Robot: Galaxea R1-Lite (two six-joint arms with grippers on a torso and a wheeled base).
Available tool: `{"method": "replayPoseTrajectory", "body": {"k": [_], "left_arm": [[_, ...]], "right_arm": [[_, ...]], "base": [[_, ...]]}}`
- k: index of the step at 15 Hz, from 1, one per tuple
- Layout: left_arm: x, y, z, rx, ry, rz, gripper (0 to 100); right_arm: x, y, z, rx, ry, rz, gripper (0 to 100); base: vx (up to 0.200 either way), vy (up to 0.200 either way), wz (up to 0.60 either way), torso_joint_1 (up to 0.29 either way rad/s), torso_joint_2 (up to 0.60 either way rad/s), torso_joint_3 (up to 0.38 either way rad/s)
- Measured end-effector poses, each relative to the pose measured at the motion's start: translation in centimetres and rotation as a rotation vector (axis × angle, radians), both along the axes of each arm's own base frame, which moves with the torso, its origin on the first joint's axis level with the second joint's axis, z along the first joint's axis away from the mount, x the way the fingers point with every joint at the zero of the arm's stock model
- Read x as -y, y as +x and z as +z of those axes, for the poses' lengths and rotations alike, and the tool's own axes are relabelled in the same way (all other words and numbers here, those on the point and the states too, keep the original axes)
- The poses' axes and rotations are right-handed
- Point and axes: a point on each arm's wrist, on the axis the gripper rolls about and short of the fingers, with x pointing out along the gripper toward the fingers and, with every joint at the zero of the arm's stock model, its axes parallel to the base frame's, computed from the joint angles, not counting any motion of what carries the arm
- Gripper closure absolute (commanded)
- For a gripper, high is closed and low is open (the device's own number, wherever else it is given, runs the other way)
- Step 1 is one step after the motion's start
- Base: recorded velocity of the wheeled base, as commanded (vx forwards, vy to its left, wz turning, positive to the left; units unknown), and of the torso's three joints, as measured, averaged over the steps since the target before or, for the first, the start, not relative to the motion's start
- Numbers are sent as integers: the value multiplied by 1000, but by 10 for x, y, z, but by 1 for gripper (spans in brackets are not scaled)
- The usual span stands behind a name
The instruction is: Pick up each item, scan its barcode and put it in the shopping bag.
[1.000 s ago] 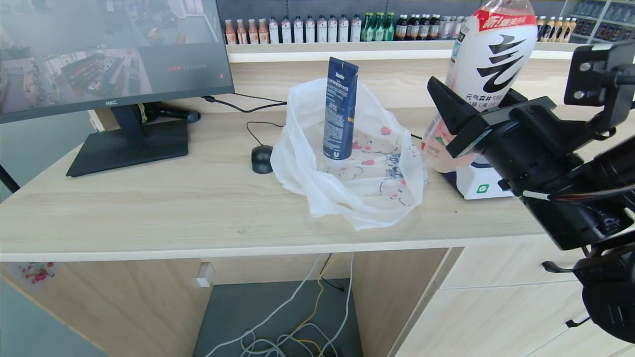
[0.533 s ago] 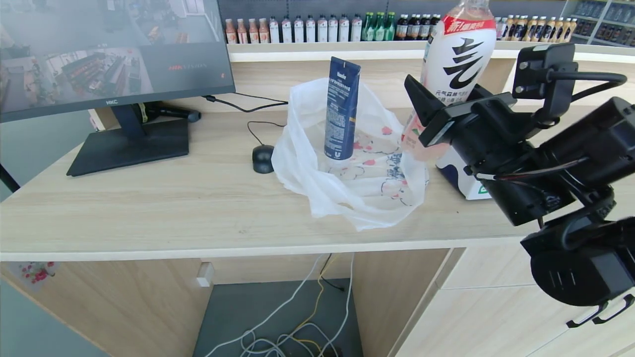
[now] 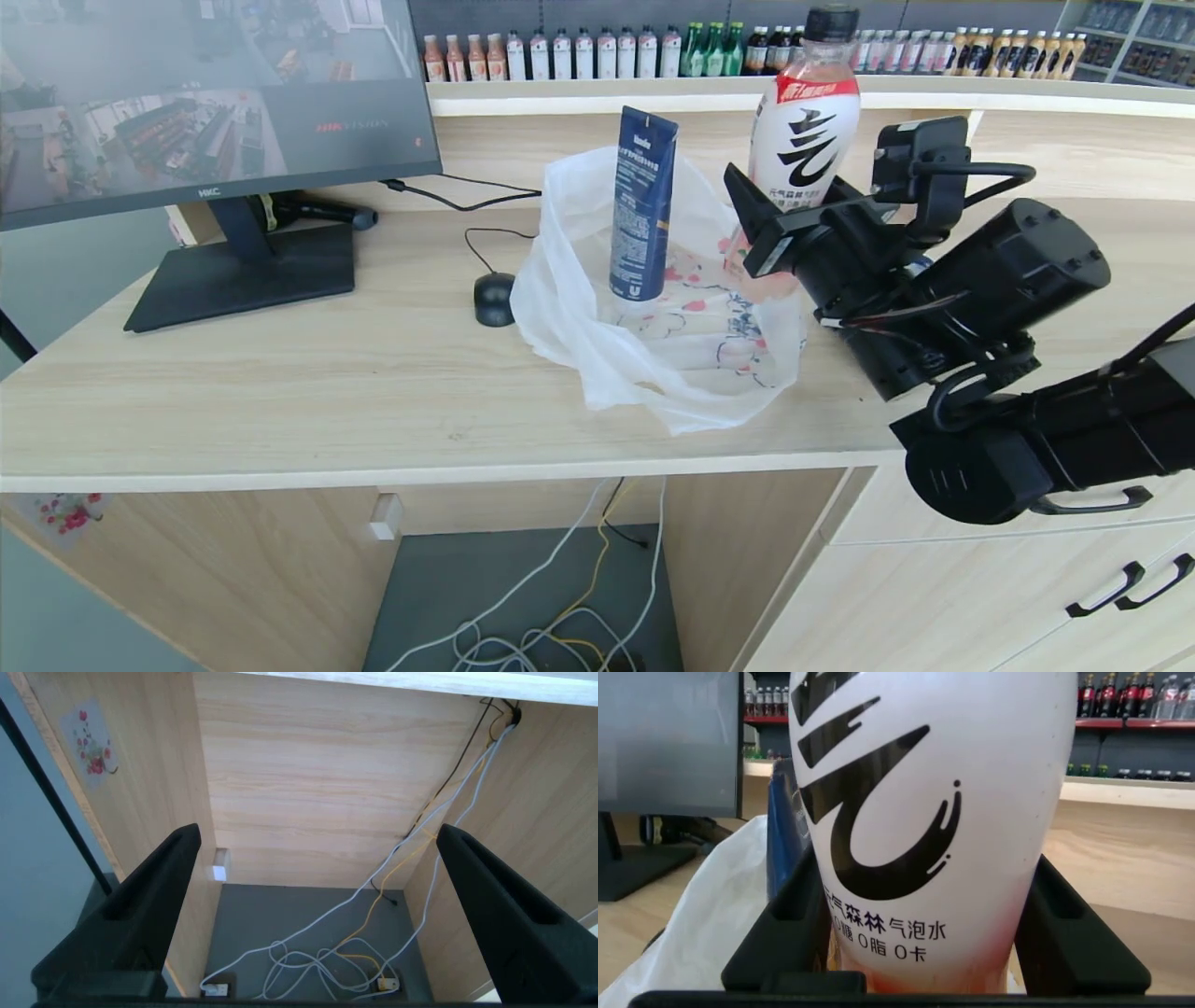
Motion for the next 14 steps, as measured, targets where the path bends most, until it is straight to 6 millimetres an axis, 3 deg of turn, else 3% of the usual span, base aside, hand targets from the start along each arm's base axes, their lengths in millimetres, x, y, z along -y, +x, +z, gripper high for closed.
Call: {"method": "replayPoseTrajectory", "body": {"k": [7,14], "left_arm": [[0,0,0,0,0,0,0],[0,0,0,0,0,0,0]], "right_arm": [[-11,20,-25,-53,-15,9,100],[-17,24,-40,-91,-30,20,100]], "base": [[0,0,0,0,0,0],[0,0,0,0,0,0]]}}
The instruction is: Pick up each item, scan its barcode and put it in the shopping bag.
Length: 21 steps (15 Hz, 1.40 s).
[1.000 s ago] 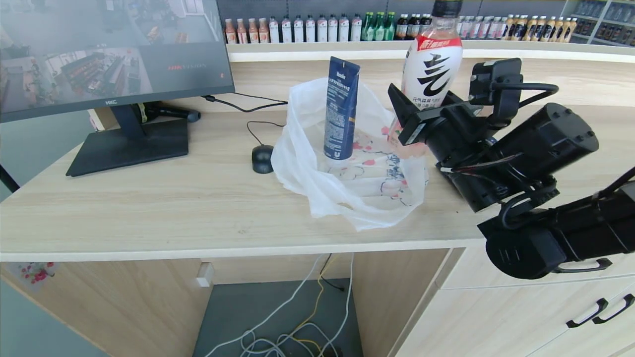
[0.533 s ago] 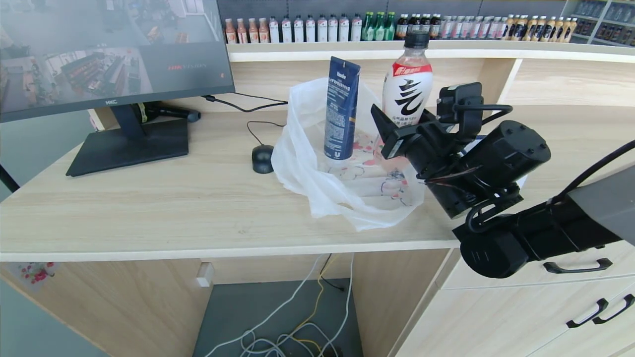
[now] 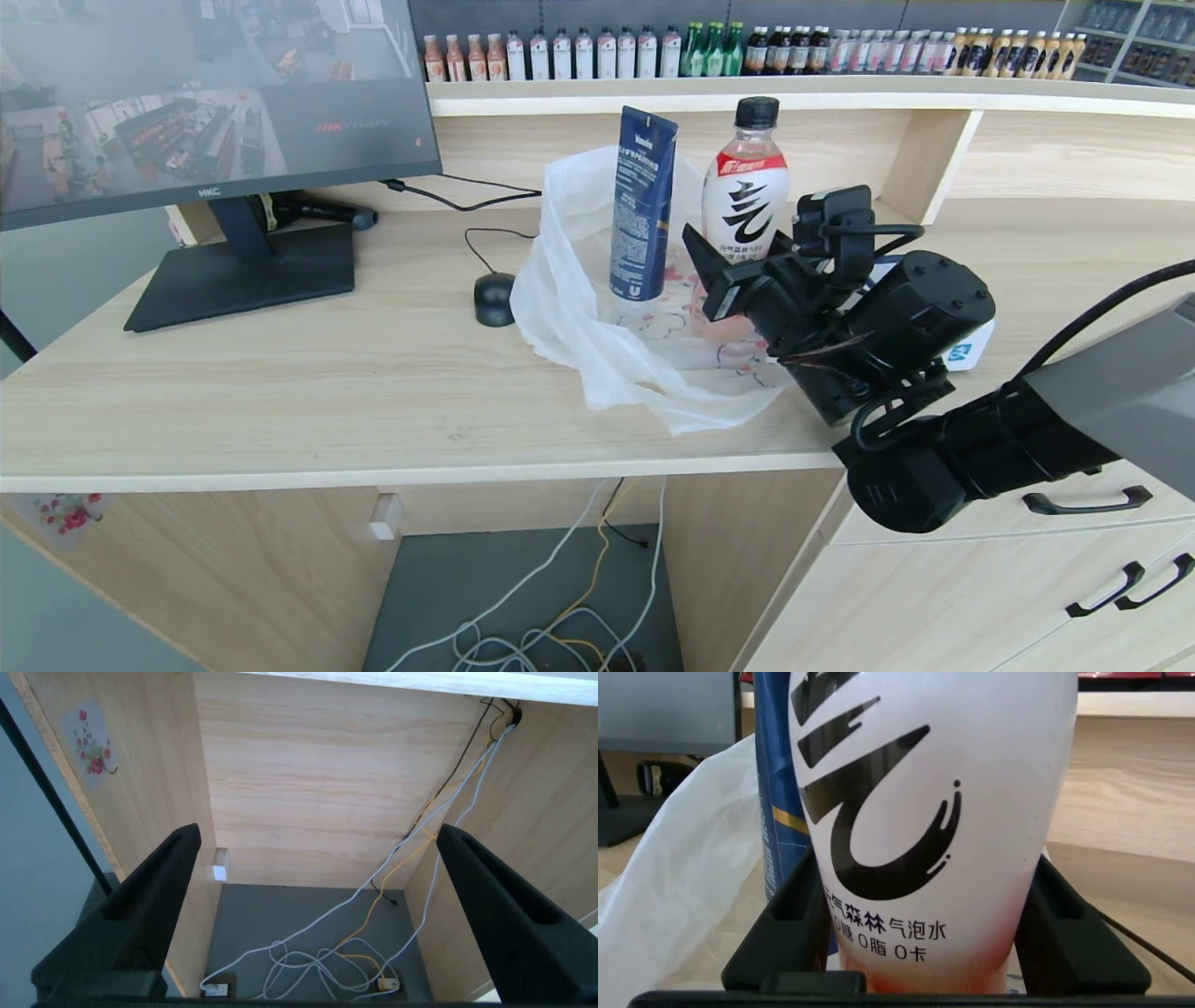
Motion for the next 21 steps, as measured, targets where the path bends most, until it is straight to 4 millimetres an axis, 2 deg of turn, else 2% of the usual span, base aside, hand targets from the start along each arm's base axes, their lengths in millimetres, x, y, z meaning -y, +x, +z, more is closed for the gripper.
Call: {"method": "replayPoseTrajectory", "body": {"k": [21], "left_arm": [[0,0,0,0,0,0,0]], "right_arm": [[-2,-2,-20,-57,-30,6,100]], "base": [[0,0,0,0,0,0]]}}
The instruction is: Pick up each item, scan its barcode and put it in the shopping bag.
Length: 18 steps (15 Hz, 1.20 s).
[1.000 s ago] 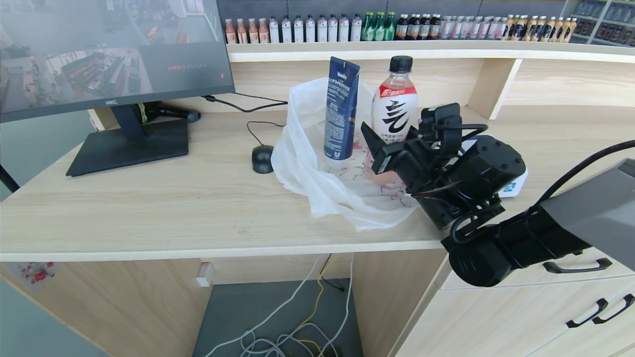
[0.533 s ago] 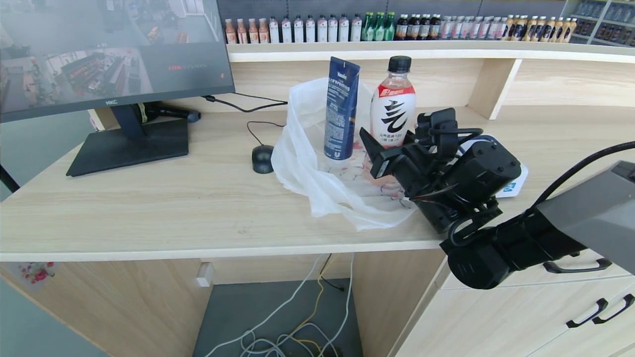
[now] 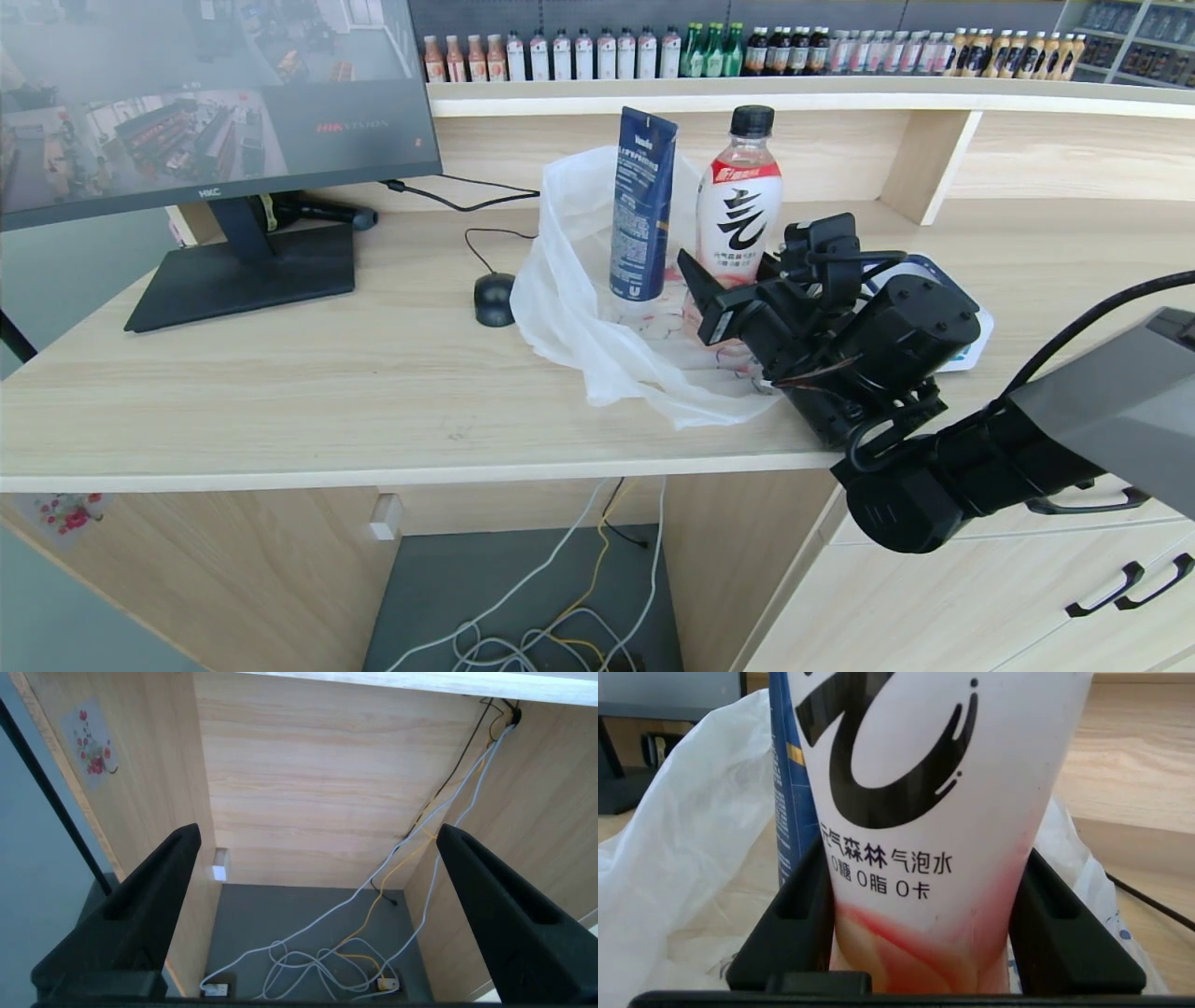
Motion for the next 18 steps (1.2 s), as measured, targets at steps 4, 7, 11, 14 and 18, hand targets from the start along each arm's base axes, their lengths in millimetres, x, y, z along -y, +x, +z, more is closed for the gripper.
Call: {"method": "replayPoseTrajectory", "body": {"k": [4,7,11,14,18], "left_arm": [[0,0,0,0,0,0,0],[0,0,0,0,0,0,0],[0,0,0,0,0,0,0],[0,0,0,0,0,0,0],[0,0,0,0,0,0,0]], "right_arm": [[0,-1,1,1,13,5,0],[1,-3,4,7,24,8,0],[2,-8,6,4,24,8,0],[5,-13,8,1,23,7,0],[12,-25,16,4,25,6,0]], "base": [[0,0,0,0,0,0],[0,0,0,0,0,0],[0,0,0,0,0,0],[0,0,0,0,0,0],[0,0,0,0,0,0]]}}
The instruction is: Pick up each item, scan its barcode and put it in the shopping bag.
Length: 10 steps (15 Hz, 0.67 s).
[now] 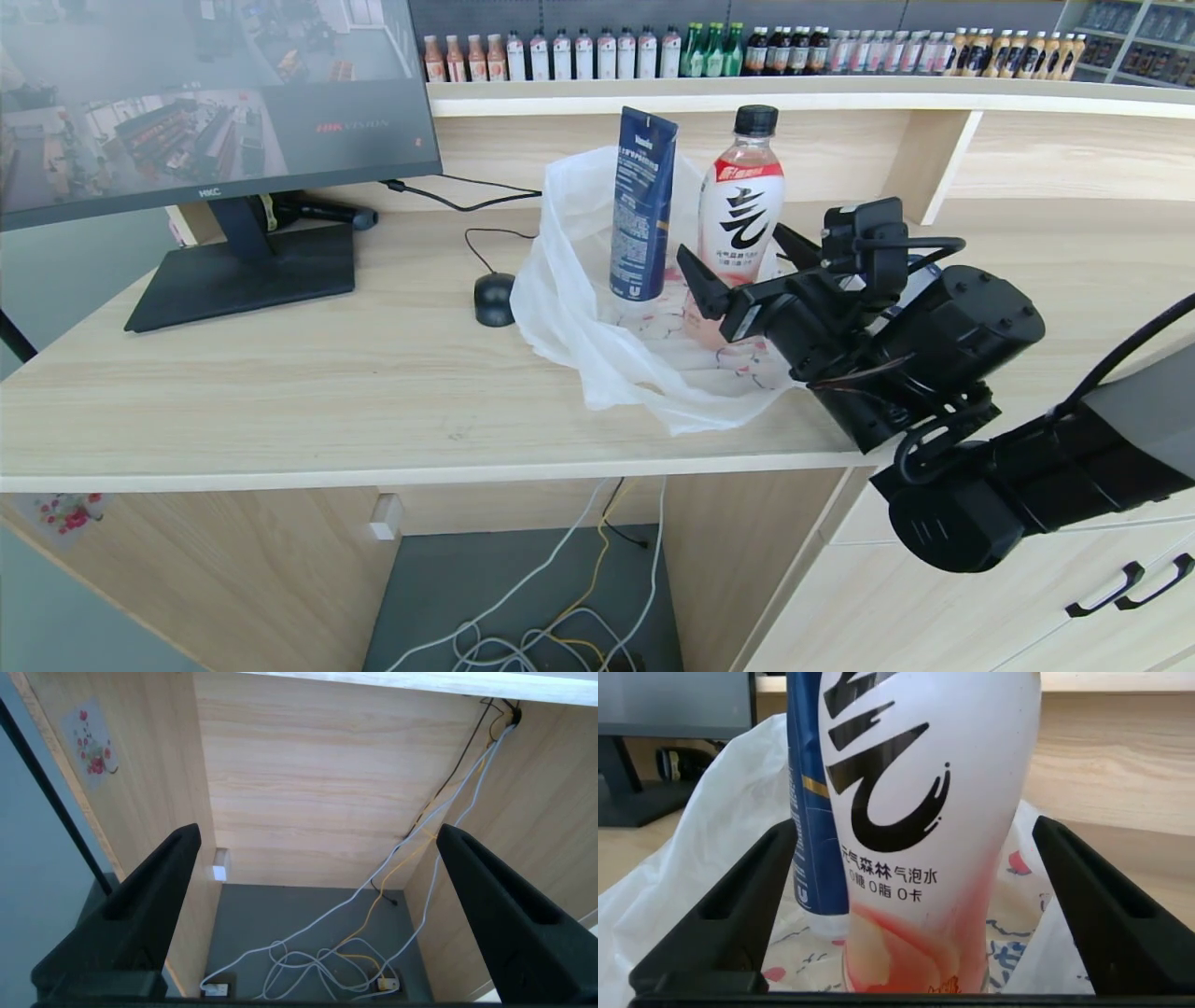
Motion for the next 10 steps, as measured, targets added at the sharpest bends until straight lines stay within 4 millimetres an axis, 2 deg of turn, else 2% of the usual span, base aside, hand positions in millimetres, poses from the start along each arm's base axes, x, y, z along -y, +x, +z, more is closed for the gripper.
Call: {"method": "replayPoseTrajectory", "body": {"k": [5,10], "left_arm": [[0,0,0,0,0,0,0],[0,0,0,0,0,0,0]], "right_arm": [[21,-33,15,2,2,-6,0],[64,-90,30,19,12,-43,0]], "base": [[0,0,0,0,0,0],[0,0,0,0,0,0]]}}
